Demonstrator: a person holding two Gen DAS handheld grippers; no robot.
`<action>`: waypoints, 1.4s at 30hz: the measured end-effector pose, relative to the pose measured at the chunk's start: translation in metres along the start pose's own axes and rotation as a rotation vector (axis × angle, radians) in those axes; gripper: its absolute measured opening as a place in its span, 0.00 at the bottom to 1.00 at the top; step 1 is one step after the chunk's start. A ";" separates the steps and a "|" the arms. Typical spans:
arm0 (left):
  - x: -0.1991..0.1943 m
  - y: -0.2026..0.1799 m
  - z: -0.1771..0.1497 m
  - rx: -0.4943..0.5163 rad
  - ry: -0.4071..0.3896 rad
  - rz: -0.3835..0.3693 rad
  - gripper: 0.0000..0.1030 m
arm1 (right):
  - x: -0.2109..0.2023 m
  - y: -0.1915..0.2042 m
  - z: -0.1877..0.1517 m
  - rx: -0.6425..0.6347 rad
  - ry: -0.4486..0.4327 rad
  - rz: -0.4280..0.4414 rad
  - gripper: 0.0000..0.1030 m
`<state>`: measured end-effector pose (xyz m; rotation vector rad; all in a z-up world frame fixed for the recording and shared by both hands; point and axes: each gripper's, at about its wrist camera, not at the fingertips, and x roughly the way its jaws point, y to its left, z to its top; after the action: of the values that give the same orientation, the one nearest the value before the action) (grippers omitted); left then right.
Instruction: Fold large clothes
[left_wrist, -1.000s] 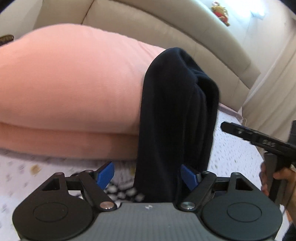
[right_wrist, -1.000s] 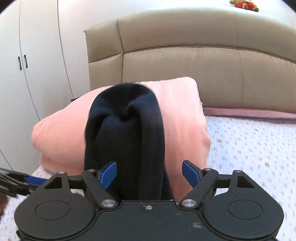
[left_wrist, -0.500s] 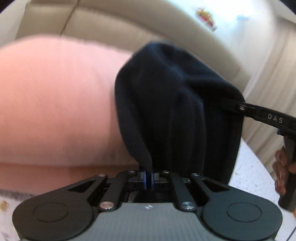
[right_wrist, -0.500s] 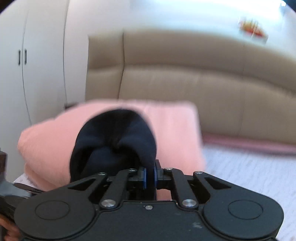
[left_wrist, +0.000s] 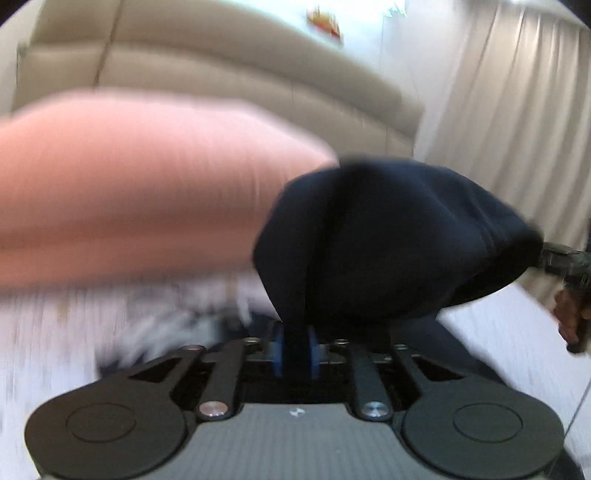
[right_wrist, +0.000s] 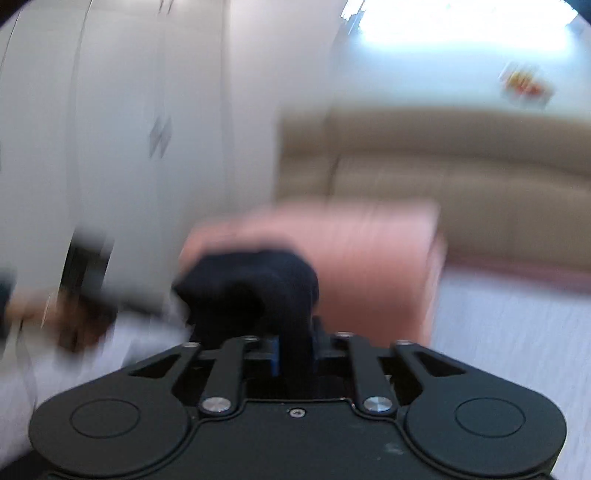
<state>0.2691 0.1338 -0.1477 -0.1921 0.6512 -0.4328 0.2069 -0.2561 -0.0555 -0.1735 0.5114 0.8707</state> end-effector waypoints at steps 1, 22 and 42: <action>-0.004 0.004 -0.013 -0.021 0.053 -0.019 0.40 | 0.004 0.002 -0.016 -0.008 0.097 0.014 0.78; -0.003 -0.014 0.008 -0.097 0.142 -0.253 0.21 | 0.062 0.062 0.005 -0.176 0.204 -0.091 0.12; 0.001 -0.052 -0.037 -0.137 0.374 -0.257 0.81 | 0.033 0.047 -0.009 0.102 0.245 -0.035 0.91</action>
<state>0.2292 0.0858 -0.1614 -0.3313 1.0306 -0.6809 0.1856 -0.2068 -0.0765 -0.1958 0.7779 0.7914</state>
